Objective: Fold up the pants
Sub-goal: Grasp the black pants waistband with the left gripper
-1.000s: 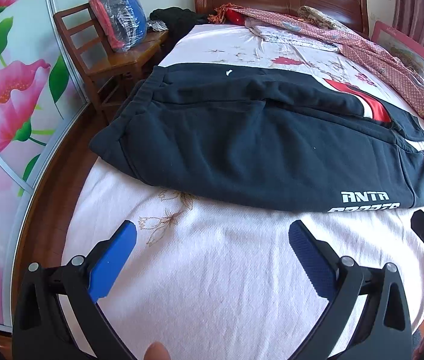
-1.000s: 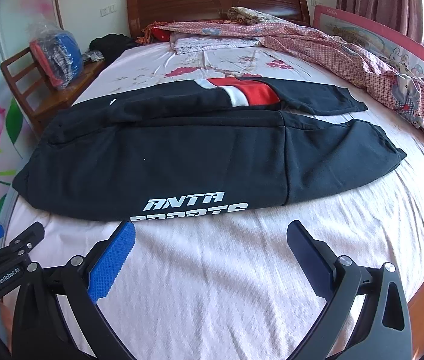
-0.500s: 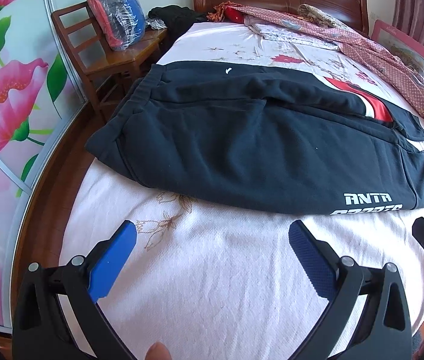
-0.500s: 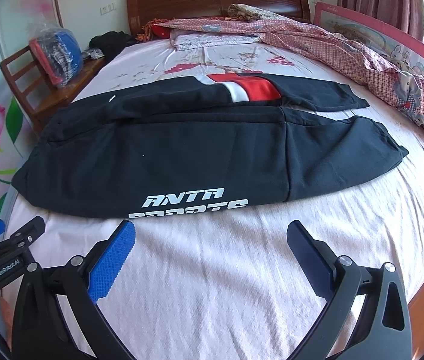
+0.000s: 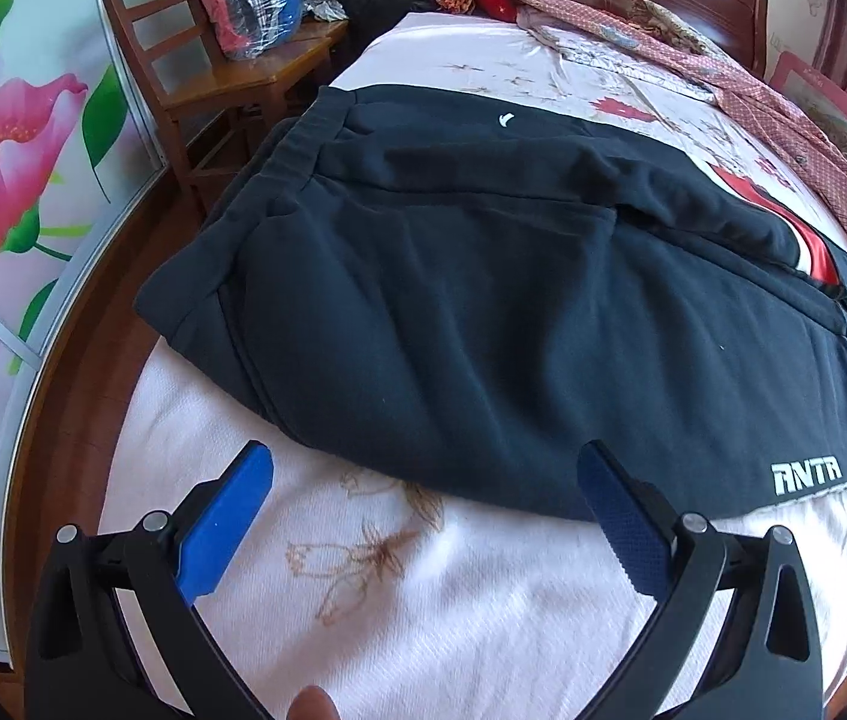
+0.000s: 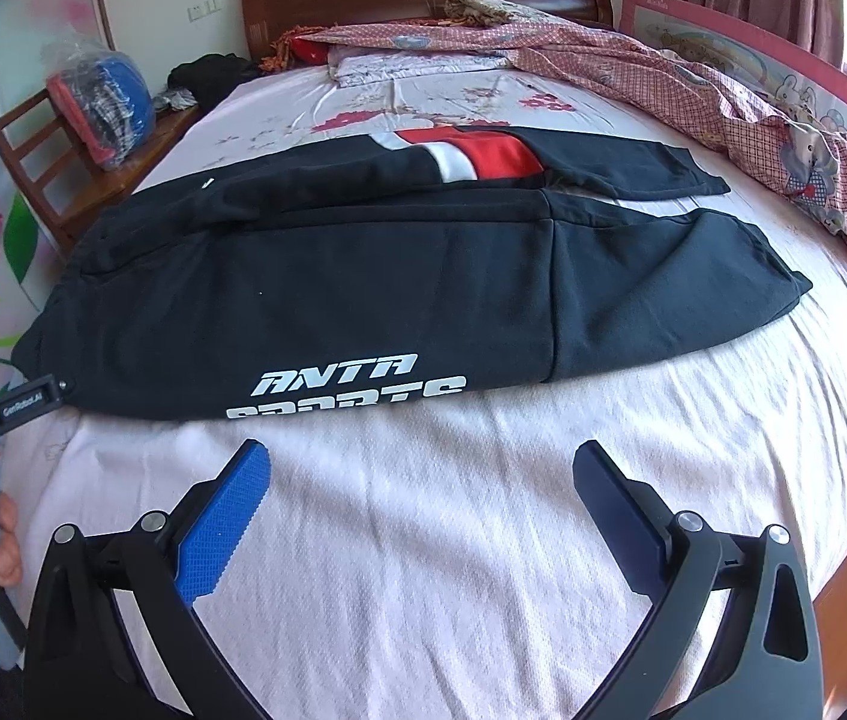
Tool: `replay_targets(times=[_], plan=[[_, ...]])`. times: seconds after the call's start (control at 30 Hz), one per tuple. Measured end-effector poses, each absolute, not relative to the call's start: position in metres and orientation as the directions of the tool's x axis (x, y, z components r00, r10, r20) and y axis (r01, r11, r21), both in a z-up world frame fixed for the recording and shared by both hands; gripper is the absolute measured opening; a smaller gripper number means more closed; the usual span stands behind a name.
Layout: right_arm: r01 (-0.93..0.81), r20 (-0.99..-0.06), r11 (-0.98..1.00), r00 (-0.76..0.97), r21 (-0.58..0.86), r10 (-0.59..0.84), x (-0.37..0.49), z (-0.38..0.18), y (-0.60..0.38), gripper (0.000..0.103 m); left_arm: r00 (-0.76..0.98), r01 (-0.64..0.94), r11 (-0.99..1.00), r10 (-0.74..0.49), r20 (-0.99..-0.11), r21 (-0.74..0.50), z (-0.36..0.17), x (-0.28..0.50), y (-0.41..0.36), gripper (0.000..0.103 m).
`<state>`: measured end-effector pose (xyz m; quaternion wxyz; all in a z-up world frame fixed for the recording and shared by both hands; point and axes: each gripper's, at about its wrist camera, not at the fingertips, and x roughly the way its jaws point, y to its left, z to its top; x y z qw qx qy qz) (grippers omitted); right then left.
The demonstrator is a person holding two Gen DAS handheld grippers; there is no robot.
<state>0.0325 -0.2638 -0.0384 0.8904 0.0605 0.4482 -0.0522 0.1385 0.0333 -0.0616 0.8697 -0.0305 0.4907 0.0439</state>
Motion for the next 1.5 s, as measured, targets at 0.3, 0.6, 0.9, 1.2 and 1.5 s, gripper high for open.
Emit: replay_targets(times=[0.3, 0.6, 0.9, 1.2, 1.5], plan=[[0.114, -0.824, 0.993, 0.564, 0.008, -0.058, 0.041, -0.045, -0.251, 0.100, 0.494, -0.246, 0.969, 0.114, -0.862, -0.013, -0.076, 0.174, 0.057, 0.101], [0.055, -0.835, 0.998, 0.548, -0.029, -0.055, 0.050, -0.046, -0.230, 0.100, 0.440, -0.395, 0.918, 0.211, -0.873, 0.023, -0.087, 0.178, 0.072, 0.101], [0.046, -0.844, 0.999, 0.535, -0.002, -0.026, 0.053, -0.047, -0.224, 0.100, 0.434, -0.470, 0.878, 0.141, -0.890, -0.090, -0.097, 0.183, 0.097, 0.101], [0.084, -0.838, 0.996, 0.545, 0.018, -0.031, 0.051, -0.045, -0.239, 0.100, 0.499, -0.404, 0.896, 0.049, -0.865, -0.182, -0.093, 0.201, 0.102, 0.101], [0.307, -0.850, 0.924, 0.525, 0.226, 0.033, 0.043, -0.052, -0.339, 0.100, 0.552, -0.368, 0.908, 0.041, -0.833, -0.200, -0.090, 0.196, 0.108, 0.027]])
